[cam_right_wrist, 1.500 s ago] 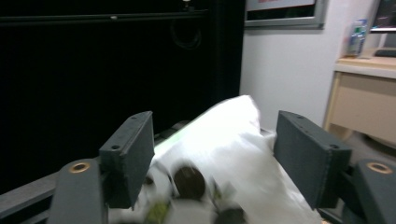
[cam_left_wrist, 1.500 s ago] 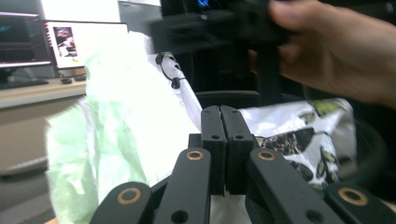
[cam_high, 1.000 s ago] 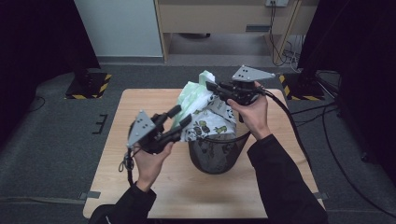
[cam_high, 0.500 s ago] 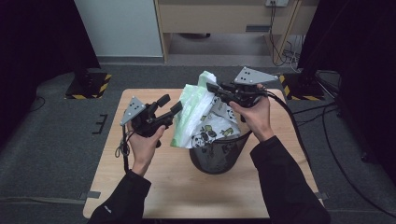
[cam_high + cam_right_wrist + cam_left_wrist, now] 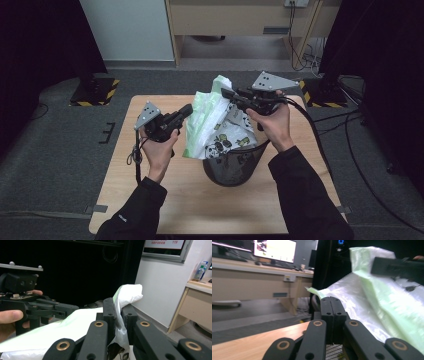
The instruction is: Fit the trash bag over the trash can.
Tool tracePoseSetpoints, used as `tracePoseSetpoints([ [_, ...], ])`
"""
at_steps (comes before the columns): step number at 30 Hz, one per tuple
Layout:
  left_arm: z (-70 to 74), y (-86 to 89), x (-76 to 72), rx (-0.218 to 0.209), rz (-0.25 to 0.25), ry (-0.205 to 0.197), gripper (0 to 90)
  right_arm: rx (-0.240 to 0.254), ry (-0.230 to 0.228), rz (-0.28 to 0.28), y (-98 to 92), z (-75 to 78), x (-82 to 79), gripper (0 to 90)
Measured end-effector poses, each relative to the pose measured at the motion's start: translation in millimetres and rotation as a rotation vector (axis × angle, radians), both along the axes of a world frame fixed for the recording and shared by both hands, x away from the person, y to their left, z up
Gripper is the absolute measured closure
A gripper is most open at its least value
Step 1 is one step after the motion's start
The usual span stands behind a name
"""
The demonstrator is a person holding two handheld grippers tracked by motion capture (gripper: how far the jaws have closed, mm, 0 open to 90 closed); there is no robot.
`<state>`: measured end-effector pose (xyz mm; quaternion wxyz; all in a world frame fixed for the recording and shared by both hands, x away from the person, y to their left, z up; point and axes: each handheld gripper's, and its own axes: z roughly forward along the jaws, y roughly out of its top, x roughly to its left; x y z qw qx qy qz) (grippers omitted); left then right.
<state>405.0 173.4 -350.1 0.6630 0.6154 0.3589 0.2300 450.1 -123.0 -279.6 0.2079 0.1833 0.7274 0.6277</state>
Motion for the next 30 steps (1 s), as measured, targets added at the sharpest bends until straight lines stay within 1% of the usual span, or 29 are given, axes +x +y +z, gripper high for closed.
tracePoseSetpoints([
  [3,3.3,8.4,-1.2,-0.002,0.060,-0.013,90.0,0.014,-0.008,-0.008,-5.4,4.2,-1.3,85.0],
  [9,7.9,21.8,-4.7,0.026,0.146,-0.013,90.0,0.062,-0.034,-0.022,-23.7,16.7,-5.9,85.7],
  [10,8.0,23.2,-5.4,0.028,0.153,-0.010,90.0,0.072,-0.037,-0.022,-26.8,18.7,-7.3,85.9],
  [12,7.8,25.4,-6.9,0.028,0.165,-0.009,90.0,0.076,-0.047,-0.021,-33.4,21.9,-11.2,86.1],
  [15,7.1,26.7,-10.7,0.027,0.166,-0.009,90.0,0.082,-0.077,-0.043,-45.0,25.0,-20.4,86.9],
  [16,6.9,26.4,-12.0,0.024,0.166,-0.013,90.0,0.098,-0.080,-0.046,-49.1,25.0,-24.3,87.2],
  [17,6.8,26.3,-13.7,0.024,0.164,-0.016,90.0,0.125,-0.075,-0.043,-52.8,23.9,-26.5,87.6],
  [18,6.7,26.6,-15.8,0.026,0.163,-0.019,90.0,0.143,-0.073,-0.048,-58.8,21.7,-29.5,87.7],
  [19,6.9,26.8,-16.7,0.022,0.159,-0.021,90.0,0.144,-0.072,-0.057,-66.5,18.3,-32.6,87.8],
  [21,7.6,27.4,-19.3,0.016,0.150,-0.029,90.0,0.179,-0.066,-0.067,-79.6,11.0,-38.0,88.1],
  [22,8.0,27.0,-20.8,0.015,0.144,-0.031,90.0,0.190,-0.071,-0.072,-86.0,7.4,-40.8,88.1],
  [24,8.3,25.8,-24.6,0.021,0.128,-0.036,90.0,0.217,-0.071,-0.082,-98.1,0.7,-46.2,88.0],
  [26,8.5,23.6,-29.0,0.030,0.118,-0.044,90.0,0.243,-0.070,-0.076,-107.1,-5.1,-51.7,87.9],
  [29,8.4,21.8,-37.5,0.052,0.109,-0.054,90.0,0.249,-0.074,-0.055,-119.6,-17.3,-62.9,87.3],
  [30,8.2,21.7,-39.3,0.056,0.113,-0.057,90.0,0.263,-0.077,-0.049,-124.6,-22.7,-67.3,87.2],
])
